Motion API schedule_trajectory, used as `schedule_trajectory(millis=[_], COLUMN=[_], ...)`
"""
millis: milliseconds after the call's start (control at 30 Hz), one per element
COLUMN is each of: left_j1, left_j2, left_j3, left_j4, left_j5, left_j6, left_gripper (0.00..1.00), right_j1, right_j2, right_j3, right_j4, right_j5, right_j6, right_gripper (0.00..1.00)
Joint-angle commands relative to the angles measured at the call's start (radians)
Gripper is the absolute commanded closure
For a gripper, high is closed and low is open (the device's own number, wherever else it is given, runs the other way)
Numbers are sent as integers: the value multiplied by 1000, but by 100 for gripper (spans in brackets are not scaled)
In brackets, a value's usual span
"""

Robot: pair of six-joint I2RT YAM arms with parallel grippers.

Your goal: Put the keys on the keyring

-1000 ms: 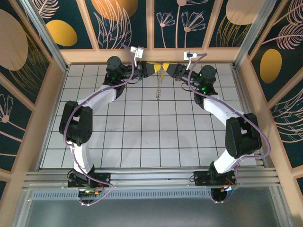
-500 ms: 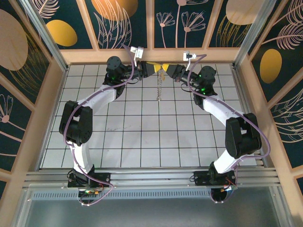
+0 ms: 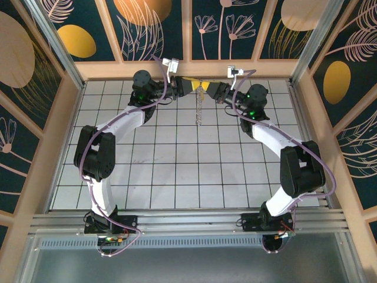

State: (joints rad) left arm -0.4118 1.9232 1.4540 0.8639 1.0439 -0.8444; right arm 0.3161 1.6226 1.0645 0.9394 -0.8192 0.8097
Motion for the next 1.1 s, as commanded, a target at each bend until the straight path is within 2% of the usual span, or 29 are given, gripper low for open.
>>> schedule_trajectory(millis=[0,100,233,300,367,467,533,1000,1033,1067], left_j1=[-7,-7,-7,-7,-7,-8,-8,-9,-8,-9], left_j2=[-6,-7,-10,-10,-10,-11,-12,-9,-10,-10], left_j3=[17,16,12,11,10,9,7,-4,-4,-3], left_j4=[66,68,68,69,70,70,70,75,75,75], left_j5=[2,2,-1,-4,-4,-5,-5,-17,-19,-18], left_j6=[-15,-15,-13,-14,-15,-15,-15,-14,-16,-16], left_gripper=[100,100,100,100,100,100,100,100,100,100], right_j1=[6,6,10,14,16,19,20,-1,-3,-1], right_j2=[6,9,15,16,17,17,18,37,37,39], right_j3=[-13,-14,-18,-21,-24,-27,-28,1,1,-3], right_j4=[20,21,38,45,47,50,54,65,63,62], right_j5=[-5,-5,-9,-10,-8,-3,-5,-57,-55,-52], right_j6=[-15,-15,-1,6,5,7,7,5,6,8], right_gripper=[94,100,100,94,93,95,100,100,96,88])
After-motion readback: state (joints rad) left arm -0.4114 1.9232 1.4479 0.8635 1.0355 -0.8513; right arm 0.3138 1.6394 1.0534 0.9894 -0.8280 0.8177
